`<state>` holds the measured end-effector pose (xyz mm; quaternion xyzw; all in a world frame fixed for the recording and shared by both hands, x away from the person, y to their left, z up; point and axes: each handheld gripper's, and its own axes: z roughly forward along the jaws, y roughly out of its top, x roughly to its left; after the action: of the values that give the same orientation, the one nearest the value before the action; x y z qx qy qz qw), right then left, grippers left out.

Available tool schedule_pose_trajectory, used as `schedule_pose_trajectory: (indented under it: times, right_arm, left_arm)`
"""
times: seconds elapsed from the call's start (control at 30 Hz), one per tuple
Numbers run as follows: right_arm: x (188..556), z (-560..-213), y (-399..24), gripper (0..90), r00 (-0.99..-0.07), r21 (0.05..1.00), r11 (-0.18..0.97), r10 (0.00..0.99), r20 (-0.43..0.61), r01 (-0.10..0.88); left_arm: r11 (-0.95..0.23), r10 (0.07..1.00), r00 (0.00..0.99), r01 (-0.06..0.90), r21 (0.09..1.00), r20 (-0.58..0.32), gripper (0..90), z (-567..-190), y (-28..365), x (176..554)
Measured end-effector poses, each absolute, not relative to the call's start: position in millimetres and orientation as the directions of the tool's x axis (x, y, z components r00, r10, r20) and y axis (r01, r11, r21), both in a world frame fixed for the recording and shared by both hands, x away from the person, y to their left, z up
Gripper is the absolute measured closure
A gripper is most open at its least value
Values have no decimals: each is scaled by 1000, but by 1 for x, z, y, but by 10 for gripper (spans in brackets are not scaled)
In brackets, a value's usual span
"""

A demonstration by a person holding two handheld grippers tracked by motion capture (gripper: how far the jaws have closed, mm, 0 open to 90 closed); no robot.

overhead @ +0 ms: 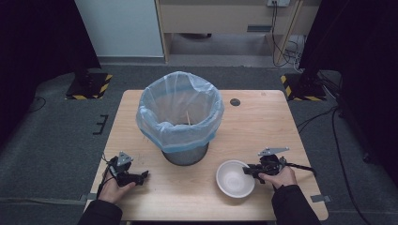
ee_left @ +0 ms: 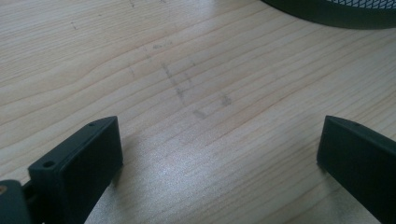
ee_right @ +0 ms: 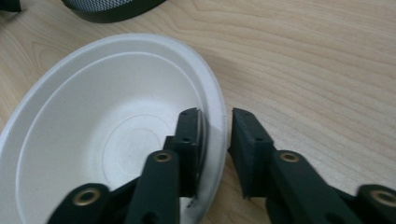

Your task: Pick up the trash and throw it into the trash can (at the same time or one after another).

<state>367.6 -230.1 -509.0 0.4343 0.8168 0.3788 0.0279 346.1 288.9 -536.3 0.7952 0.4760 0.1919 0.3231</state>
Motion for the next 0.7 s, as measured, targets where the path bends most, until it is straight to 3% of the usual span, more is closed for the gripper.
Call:
schedule_pose_trajectory:
  times: [0.23,0.7]
  right_arm:
    - [367,-502,-230,813,-603,635,307,730,320,709]
    - [368,-476,-240,838,-562,737,179,766,310,651]
  left_arm:
    - [-338,881,473,633,696,-2,0,-536,289,346]
    - [-338,881,473,633,696,-2,0,-536,289,346]
